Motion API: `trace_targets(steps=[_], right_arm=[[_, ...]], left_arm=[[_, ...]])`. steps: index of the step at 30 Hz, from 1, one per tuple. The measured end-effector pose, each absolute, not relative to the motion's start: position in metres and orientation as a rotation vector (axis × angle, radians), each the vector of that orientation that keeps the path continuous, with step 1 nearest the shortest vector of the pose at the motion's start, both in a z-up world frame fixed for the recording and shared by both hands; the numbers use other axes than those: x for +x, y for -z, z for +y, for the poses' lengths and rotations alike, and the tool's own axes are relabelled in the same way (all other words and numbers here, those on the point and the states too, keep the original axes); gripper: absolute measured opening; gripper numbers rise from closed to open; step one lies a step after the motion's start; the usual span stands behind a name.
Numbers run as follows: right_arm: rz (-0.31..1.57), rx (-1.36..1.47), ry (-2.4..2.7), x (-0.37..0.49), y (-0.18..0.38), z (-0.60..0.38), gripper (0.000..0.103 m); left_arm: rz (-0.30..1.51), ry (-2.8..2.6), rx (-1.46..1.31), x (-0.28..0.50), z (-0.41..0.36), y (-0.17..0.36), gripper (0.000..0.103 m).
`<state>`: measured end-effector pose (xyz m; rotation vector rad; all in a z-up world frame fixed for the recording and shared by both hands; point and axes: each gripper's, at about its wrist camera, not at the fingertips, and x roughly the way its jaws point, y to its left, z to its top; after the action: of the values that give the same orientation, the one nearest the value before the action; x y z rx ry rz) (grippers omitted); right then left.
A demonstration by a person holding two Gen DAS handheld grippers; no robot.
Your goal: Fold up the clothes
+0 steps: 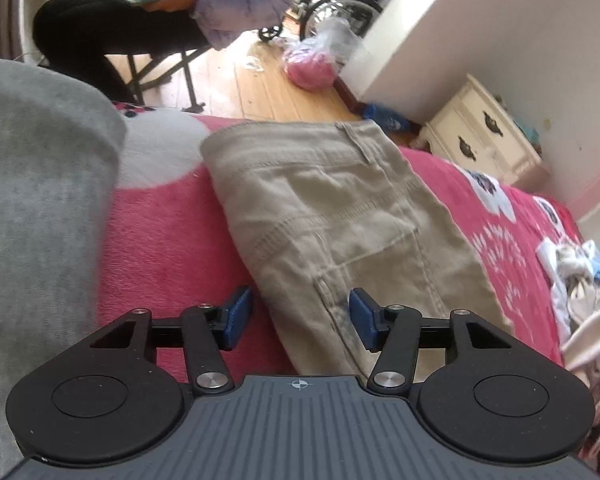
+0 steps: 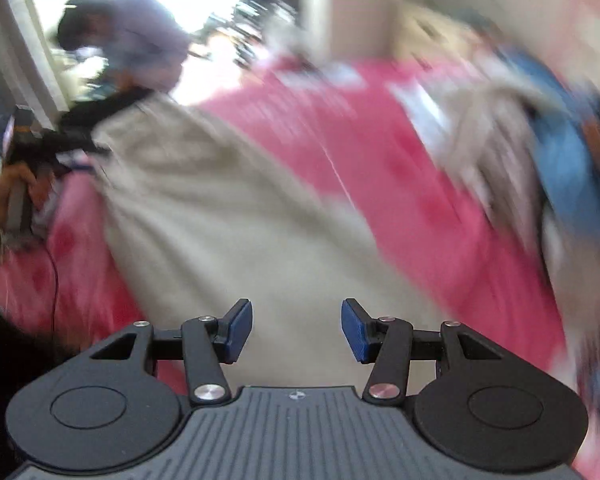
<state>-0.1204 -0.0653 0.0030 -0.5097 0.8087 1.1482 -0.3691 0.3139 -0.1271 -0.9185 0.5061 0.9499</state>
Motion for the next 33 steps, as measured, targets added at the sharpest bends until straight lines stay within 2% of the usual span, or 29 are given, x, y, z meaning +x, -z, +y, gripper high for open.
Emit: trace_targets(steps=[4, 9, 16, 19, 22, 24, 33], right_arm=[[0.672, -0.561, -1.326, -0.105, 0.004, 0.041, 0.052], [0.514, -0.726, -1.473, -0.118, 0.039, 0.169, 0.052], [0.513, -0.672, -1.552, -0.129, 0.079, 0.263, 0.05], [0.551, -0.72, -1.533, -0.128, 0.103, 0.284, 0.046], [0.616, -0.728, -1.527, -0.123, 0.12, 0.291, 0.038], [0.63, -0.701, -1.536, -0.121, 0.123, 0.286, 0.014], [0.473, -0.67, -1.5, -0.126, 0.103, 0.272, 0.011]], left_arm=[[0.471, -0.981, -0.802, -0.375, 0.308, 0.108, 0.053], [0.463, -0.94, -0.613, -0.36, 0.307, 0.093, 0.053], [0.522, -0.86, -0.408, -0.309, 0.326, 0.105, 0.053], [0.59, -0.839, -0.239, -0.281, 0.338, 0.114, 0.052], [0.65, -0.806, -0.186, -0.263, 0.353, 0.122, 0.051], [0.667, -0.772, -0.187, -0.256, 0.36, 0.127, 0.051], [0.663, -0.751, -0.125, -0.248, 0.36, 0.13, 0.051]])
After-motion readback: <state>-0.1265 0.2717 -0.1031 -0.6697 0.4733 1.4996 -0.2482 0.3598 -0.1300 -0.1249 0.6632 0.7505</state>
